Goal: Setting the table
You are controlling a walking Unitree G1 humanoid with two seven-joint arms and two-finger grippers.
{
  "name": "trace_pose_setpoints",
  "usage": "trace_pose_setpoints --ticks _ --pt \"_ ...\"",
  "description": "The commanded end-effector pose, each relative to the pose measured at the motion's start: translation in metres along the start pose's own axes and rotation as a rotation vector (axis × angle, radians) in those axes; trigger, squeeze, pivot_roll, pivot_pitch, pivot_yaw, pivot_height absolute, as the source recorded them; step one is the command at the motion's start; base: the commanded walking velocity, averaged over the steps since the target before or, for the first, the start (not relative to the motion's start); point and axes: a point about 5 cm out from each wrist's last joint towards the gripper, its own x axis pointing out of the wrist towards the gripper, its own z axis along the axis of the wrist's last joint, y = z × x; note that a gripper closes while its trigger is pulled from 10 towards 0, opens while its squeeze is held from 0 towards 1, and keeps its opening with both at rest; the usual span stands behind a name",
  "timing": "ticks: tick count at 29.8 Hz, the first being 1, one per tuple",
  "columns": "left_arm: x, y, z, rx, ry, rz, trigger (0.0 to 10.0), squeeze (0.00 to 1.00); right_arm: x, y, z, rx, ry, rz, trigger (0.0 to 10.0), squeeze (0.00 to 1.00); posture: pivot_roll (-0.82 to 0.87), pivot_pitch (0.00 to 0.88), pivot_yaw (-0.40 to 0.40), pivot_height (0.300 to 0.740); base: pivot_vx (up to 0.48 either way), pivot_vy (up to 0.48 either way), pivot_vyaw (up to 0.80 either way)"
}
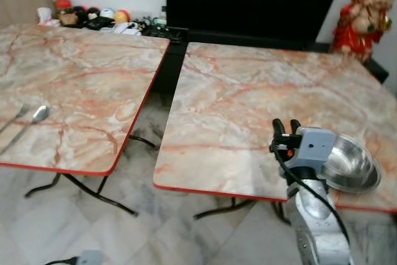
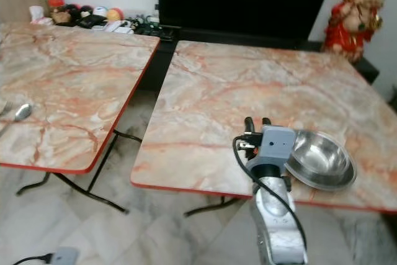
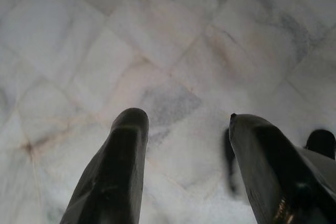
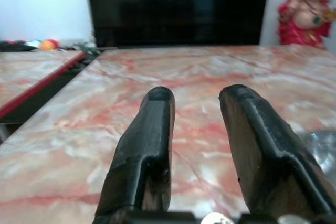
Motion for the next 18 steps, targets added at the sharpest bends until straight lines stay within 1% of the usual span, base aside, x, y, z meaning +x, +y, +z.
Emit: trace_pose_setpoints --ticks 1,18 --pt "-0.0009 0.0062 -0.0030 -0.001 0.016 0.017 10.0 0.00 0.0022 0.0042 0.0048 -0.001 -0.017 0.011 10.0 0.00 0.02 0.090 -0.064 0.740 0.000 0.480 0.00" --pt "-0.0013 0.0093 -0.0033 -0.010 0.015 0.032 10.0 0.00 0.0050 0.0084 0.0040 0.002 -0.011 0.020 10.0 0.00 0.03 0.101 -0.067 0.740 0.000 0.480 0.00"
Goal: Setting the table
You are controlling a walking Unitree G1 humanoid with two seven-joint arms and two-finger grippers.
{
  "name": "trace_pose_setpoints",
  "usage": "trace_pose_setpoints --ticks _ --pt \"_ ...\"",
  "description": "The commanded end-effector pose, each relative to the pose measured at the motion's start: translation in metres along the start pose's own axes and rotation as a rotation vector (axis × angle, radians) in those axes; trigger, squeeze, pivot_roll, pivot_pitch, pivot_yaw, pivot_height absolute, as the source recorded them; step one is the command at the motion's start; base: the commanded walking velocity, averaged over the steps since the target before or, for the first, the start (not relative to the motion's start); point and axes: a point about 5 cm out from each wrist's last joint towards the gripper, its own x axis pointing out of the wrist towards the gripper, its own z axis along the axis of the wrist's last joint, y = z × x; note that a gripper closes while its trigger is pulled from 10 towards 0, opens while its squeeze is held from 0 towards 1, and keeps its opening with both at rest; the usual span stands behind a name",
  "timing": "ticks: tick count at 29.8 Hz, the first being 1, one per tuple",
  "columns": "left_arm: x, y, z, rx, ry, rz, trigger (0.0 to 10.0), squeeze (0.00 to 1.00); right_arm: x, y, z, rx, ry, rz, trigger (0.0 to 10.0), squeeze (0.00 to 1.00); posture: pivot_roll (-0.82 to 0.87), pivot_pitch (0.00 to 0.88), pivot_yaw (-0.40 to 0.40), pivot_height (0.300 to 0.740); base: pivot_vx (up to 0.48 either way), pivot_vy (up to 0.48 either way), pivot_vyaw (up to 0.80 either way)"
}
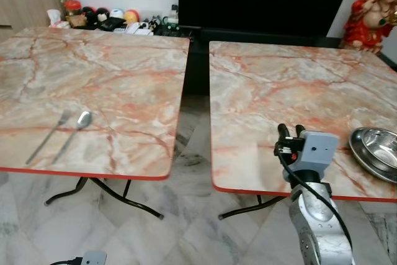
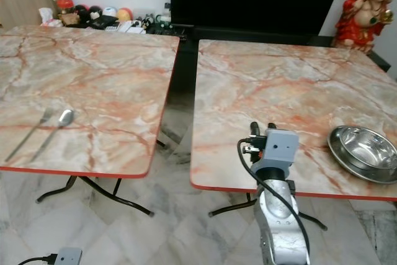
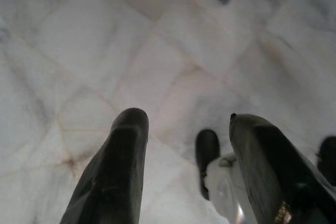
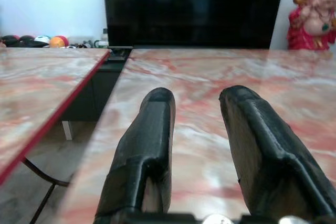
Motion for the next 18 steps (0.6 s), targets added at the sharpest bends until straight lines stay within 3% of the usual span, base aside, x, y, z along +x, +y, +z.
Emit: trace_pose_setpoints --ticks 1,18 --pt "-0.0033 0.0056 -0.0113 -0.009 0.038 0.020 10.0 0.00 0.0012 0.0081 0.0027 0.009 -0.008 0.027 10.0 0.00 0.03 0.101 -0.067 0.740 0.000 0.480 0.00" --pt "-0.0033 0.0074 -0.0111 -0.018 0.038 0.027 10.0 0.00 0.0034 0.0083 0.0024 0.007 -0.006 0.024 10.0 0.00 0.04 0.104 -0.069 0.740 0.000 0.480 0.00"
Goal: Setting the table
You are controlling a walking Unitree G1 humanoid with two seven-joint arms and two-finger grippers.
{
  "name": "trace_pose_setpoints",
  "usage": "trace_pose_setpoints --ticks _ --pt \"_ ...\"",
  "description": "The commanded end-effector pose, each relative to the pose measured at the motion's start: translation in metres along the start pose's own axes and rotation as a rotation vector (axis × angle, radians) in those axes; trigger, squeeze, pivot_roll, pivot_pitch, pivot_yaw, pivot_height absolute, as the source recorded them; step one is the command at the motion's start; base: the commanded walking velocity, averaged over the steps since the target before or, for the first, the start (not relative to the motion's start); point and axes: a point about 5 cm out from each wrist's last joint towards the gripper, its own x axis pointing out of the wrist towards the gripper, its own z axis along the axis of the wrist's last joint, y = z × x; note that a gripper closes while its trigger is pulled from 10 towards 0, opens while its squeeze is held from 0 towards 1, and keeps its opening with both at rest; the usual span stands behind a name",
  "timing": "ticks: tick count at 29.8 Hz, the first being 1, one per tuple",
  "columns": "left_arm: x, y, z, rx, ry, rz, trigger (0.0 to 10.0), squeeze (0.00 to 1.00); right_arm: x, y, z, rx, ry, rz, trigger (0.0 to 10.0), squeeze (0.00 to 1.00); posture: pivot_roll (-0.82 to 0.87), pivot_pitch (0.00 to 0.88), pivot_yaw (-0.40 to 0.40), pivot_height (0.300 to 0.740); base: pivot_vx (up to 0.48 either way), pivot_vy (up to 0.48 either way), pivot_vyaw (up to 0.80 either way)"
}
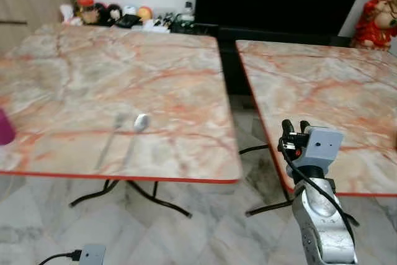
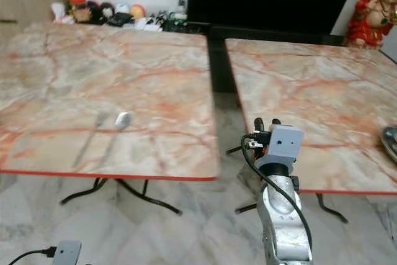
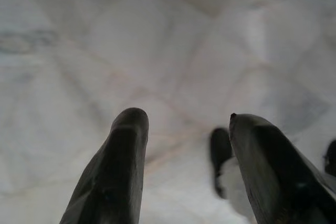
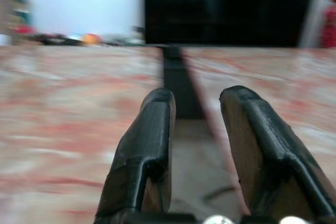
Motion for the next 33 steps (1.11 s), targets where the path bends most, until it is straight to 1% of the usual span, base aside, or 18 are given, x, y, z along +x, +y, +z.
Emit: trace_pose_setpoints --ticks 1,33 --pt "-0.0013 -0.0056 -0.0068 -0.021 0.025 -0.009 10.0 0.00 0.0008 -0.0104 0.0016 -0.026 -0.003 -0.028 10.0 0.00 0.04 0.104 -0.069 0.740 0.000 0.480 0.00" --pt "-0.0014 -0.0059 -0.0068 -0.027 0.023 -0.005 10.0 0.00 0.0027 -0.0070 0.0001 -0.024 0.003 -0.013 10.0 0.00 0.04 0.108 -0.073 0.740 0.000 0.480 0.00"
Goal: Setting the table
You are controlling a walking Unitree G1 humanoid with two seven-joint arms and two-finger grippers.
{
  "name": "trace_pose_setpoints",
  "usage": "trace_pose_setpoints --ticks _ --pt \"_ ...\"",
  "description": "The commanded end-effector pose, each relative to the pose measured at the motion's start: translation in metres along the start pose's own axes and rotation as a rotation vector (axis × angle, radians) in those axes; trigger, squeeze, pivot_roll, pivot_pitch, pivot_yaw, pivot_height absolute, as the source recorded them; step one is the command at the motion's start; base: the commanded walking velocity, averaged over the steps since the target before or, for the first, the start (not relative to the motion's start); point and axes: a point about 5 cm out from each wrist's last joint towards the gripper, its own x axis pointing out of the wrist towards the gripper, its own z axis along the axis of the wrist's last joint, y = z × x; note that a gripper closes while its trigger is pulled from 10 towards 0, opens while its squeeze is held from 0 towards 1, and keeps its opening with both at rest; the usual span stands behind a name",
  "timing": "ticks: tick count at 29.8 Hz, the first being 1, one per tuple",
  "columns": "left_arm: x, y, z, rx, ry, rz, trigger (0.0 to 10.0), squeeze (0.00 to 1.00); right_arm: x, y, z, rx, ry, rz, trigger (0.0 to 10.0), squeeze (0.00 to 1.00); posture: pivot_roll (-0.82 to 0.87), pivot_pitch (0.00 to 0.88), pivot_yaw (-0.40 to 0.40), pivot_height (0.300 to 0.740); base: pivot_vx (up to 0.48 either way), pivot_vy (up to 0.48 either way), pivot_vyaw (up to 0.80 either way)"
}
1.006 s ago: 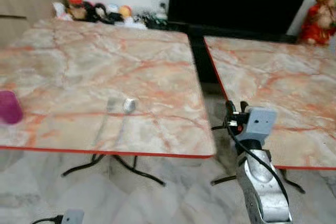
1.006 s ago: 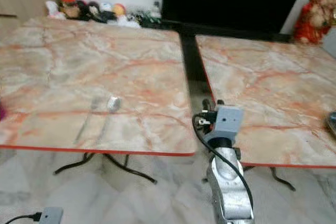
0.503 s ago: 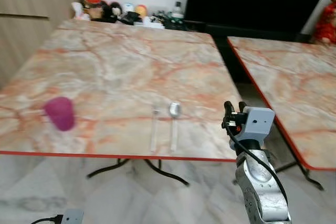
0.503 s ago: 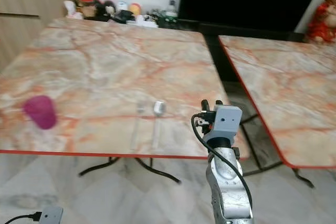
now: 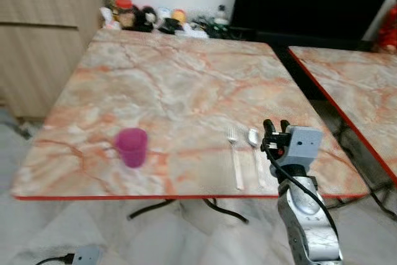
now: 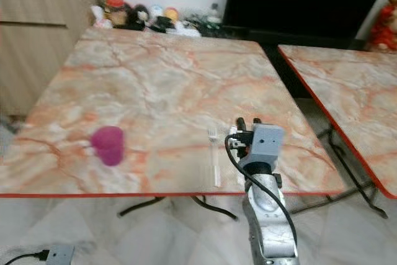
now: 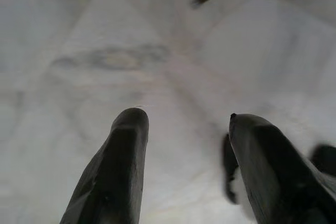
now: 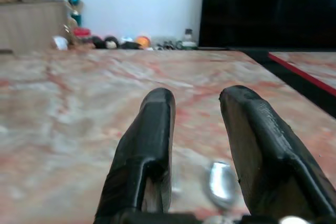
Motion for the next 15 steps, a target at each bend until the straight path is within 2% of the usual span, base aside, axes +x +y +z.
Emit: trace_pose_setpoints --ticks 1,3,11,15 --pt "-0.0019 -0.0071 -0.0090 -0.017 0.034 -0.014 10.0 0.00 -0.0032 -0.0107 -0.0037 -0.022 0.015 -0.034 10.0 0.00 0.04 0.108 -0.073 0.740 0.000 0.480 0.00" --pt "-0.0019 -0.0071 -0.0090 -0.017 0.034 -0.014 10.0 0.00 -0.0032 -0.0106 -0.0037 -0.021 0.015 -0.034 10.0 0.00 0.04 0.108 -0.073 0.740 0.000 0.480 0.00" --pt "-0.0016 -0.0090 -0.0071 0.020 0.021 -0.026 10.0 0.00 -0.0028 -0.0105 -0.0032 -0.021 0.013 -0.036 10.0 0.00 0.04 0.108 -0.073 0.740 0.000 0.000 0.00" --pt "-0.0016 -0.0101 -0.0070 0.038 0.019 -0.029 10.0 0.00 -0.0031 -0.0112 -0.0033 -0.021 0.013 -0.037 10.0 0.00 0.04 0.108 -0.073 0.740 0.000 -0.470 0.00"
